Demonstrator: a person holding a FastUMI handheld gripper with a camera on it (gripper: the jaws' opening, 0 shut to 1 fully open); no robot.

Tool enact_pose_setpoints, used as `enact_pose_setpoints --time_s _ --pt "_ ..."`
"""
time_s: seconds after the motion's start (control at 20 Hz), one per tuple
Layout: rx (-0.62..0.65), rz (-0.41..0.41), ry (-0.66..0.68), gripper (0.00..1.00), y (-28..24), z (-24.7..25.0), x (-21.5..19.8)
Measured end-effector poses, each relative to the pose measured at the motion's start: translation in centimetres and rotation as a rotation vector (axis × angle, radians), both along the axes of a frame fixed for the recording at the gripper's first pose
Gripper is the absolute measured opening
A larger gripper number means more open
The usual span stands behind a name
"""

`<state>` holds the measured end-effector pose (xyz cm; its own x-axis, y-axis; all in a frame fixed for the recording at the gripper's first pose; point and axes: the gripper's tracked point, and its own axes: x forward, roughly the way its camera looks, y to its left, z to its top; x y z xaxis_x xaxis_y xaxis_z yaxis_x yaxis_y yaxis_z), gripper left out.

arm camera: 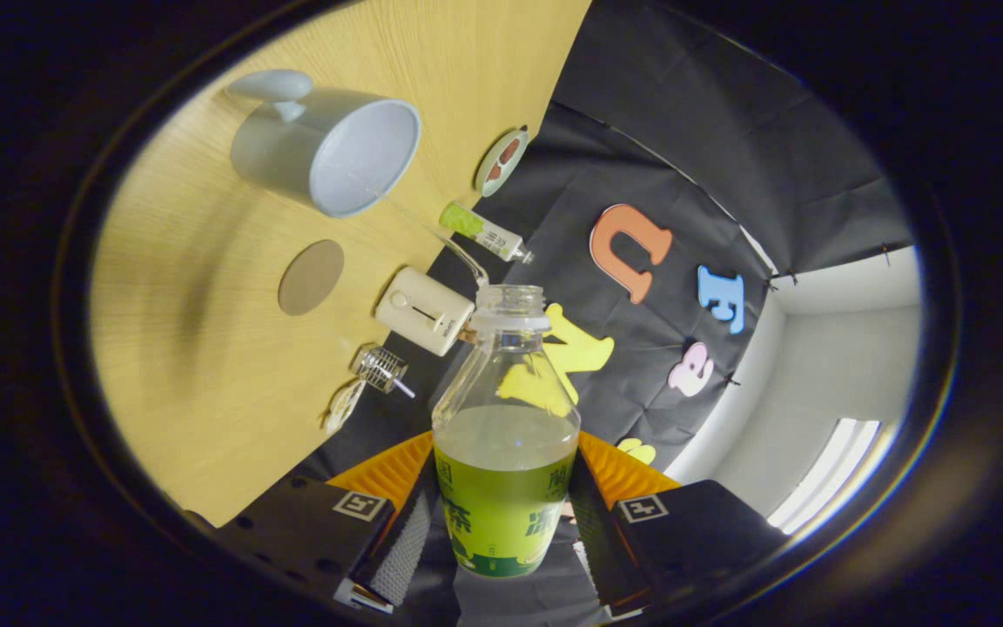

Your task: Take the bottle from table, then pour the juice into the cup, finally place the bottle on the coaster

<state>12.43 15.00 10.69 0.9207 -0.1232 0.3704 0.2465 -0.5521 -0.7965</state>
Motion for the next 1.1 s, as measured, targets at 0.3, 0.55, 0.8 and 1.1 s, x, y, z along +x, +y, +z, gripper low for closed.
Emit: enact_pose_setpoints --time_s 0.3,0.55,0.8,1.1 --pt "-0.052 -0.005 -0.021 0.82 0.5 1.6 -0.1" --pt "-0.096 0.007 -0.037 0.81 1.9 3.0 -1.0" --pt "-0.136 0.003 -0.043 0.81 2.8 4.0 -1.3" --pt "-0.159 0.001 -0.053 0.81 3.5 5.3 -1.7"
